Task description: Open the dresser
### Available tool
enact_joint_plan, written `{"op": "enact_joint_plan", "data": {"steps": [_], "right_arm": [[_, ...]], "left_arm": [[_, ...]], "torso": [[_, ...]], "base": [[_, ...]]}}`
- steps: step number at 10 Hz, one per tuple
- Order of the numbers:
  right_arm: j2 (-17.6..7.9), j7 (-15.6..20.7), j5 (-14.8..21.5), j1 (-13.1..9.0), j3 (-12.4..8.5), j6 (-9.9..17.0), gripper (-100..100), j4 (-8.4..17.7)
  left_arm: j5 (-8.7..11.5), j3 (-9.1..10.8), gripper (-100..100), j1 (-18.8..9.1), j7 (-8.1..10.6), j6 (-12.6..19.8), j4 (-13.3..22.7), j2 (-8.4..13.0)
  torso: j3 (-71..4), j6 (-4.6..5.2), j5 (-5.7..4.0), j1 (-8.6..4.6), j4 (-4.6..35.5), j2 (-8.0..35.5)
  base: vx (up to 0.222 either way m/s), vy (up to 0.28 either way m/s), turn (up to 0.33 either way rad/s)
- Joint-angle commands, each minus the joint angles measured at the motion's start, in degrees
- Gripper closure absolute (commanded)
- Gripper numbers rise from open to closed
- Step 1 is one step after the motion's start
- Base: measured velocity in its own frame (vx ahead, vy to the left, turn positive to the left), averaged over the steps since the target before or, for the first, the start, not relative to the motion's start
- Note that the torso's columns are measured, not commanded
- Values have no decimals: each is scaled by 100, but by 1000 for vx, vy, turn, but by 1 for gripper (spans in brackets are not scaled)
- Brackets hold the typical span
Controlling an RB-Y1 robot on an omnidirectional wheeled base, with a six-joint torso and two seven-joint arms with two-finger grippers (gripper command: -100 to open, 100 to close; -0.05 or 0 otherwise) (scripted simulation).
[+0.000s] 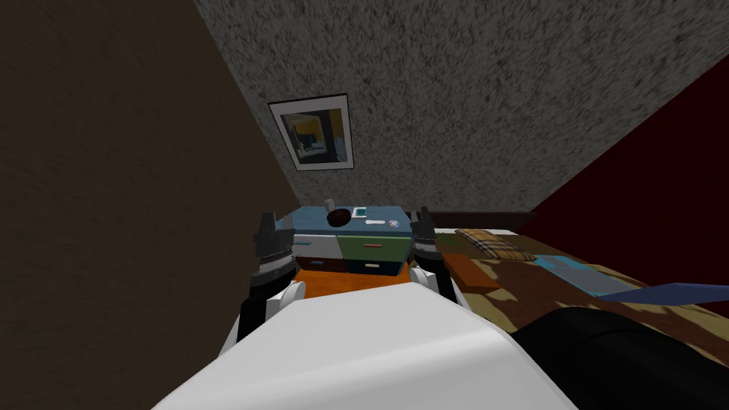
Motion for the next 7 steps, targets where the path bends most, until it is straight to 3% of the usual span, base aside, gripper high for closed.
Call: {"op": "enact_joint_plan", "data": {"steps": [1,7], "right_arm": [[0,0,0,0,0,0,0,0],[0,0,0,0,0,0,0,-2]], "left_arm": [[0,0,0,0,0,0,0,0],[0,0,0,0,0,0,-1,0]], "torso": [[-467,0,0,0,235,232],[-5381,0,0,0,2691,2693]], "base": [[0,0,0],[0,0,0]]}}
